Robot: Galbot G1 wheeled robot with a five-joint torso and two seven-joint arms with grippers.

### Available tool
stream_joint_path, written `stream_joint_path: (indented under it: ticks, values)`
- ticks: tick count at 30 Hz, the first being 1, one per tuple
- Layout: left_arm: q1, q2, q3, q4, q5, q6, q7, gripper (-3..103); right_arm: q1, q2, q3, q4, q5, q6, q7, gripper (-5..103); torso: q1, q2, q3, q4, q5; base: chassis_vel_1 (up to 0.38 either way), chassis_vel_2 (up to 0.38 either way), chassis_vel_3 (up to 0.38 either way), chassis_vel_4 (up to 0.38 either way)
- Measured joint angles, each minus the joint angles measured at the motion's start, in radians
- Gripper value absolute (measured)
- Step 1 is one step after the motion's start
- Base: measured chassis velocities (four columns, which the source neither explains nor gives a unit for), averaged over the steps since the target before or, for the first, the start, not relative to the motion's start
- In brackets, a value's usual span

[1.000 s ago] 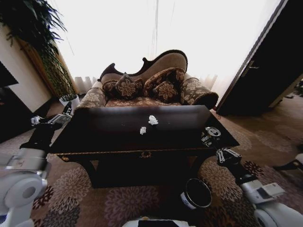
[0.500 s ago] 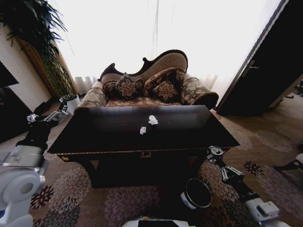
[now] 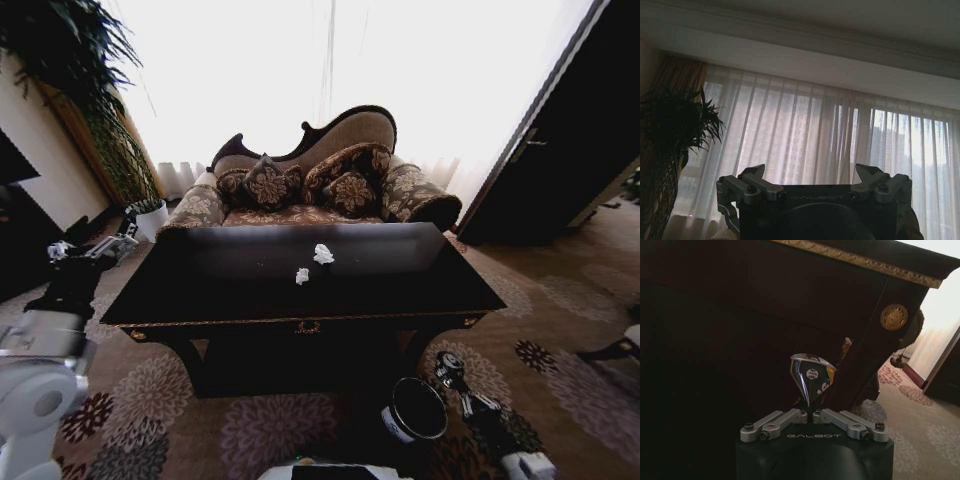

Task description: Move to the front of the table and place the trash on the table into the trash bin.

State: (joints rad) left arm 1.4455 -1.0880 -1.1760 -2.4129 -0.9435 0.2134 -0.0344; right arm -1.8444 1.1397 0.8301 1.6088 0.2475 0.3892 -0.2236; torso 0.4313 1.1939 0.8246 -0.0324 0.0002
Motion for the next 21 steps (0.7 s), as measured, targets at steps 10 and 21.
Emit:
stream_joint_path:
  ticks: [10,21]
  values:
    - [0.054,0.031,-0.114,-0.025,-0.059,-0.001,-0.002,100,0.139,-0.059,-0.087,-0.204,-0.042,-0.031,-0.008,0,0.0,0.0,0.0,0.0002,-0.0001,0.0,0.0,0.0,0.0]
    - [0.128,0.029,-0.188,-0.06,-0.071,-0.001,-0.003,100,0.294,-0.048,-0.154,-0.452,-0.108,-0.057,-0.02,0,0.0,0.0,0.0,0.0,-0.0002,0.0,0.0,0.0,0.0]
